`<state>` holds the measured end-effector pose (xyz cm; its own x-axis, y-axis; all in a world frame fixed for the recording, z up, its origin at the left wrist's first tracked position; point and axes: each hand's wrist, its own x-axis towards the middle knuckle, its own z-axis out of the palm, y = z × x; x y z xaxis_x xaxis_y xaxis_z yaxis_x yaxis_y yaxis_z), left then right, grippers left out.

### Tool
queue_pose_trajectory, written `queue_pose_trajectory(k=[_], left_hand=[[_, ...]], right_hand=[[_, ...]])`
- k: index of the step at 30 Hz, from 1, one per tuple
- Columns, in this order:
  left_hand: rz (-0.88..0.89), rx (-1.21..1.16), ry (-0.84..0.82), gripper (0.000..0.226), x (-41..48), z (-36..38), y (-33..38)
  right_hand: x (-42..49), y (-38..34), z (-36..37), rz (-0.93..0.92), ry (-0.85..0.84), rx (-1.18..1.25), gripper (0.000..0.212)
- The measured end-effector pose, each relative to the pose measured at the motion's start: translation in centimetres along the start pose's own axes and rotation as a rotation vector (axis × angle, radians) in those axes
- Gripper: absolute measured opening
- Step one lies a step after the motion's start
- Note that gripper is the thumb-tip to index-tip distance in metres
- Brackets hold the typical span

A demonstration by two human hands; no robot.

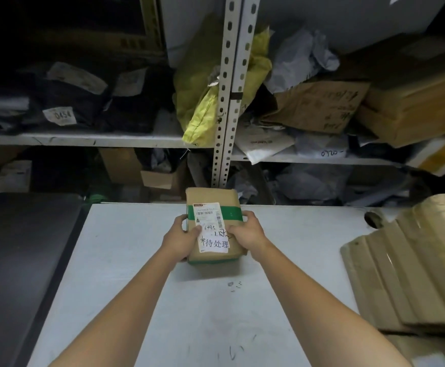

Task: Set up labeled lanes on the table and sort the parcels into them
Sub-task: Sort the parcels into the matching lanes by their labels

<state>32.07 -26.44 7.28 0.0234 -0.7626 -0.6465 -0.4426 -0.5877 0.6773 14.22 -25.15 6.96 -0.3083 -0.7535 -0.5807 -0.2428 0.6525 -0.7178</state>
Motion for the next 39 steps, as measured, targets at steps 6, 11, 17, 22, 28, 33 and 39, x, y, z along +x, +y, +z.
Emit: queue_pose_trajectory(k=[6, 11, 17, 22, 28, 33, 39], left_hand=[[0.098, -0.052, -0.025, 0.054, -5.8, -0.5, 4.5], [0.21, -0.042, -0.055, 0.048, -13.2, 0.2, 9.1], [0.335, -0.032, -0.022, 0.054, -23.8, 3.6, 12.8], [0.406, -0.045, 0.033, 0.055, -32.7, 8.7, 14.7], [0.484, -0.042, 0.03, 0.06, -40.1, 14.8, 16.4], [0.526, -0.04, -0.026, 0.06, -41.4, 19.5, 18.4], [0.546, -0.001, -0.135, 0.058, -40.2, 24.2, 20.6]], right_hand=[[-5.5, -3.2, -5.1, -0.074, 0.072, 0.06, 0.061], [-11.6, -5.0, -11.5, -0.164, 0.141, 0.052, 0.052], [-20.0, -4.5, -19.9, -0.271, 0.164, 0.094, 0.042], [-26.5, -2.2, -27.1, -0.393, 0.189, 0.093, 0.056], [-32.5, 0.7, -35.5, -0.445, 0.211, 0.1, 0.065], [-33.0, 2.8, -40.5, -0.419, 0.246, 0.136, 0.064], [-31.5, 4.3, -44.6, -0.358, 0.341, 0.139, 0.068]])
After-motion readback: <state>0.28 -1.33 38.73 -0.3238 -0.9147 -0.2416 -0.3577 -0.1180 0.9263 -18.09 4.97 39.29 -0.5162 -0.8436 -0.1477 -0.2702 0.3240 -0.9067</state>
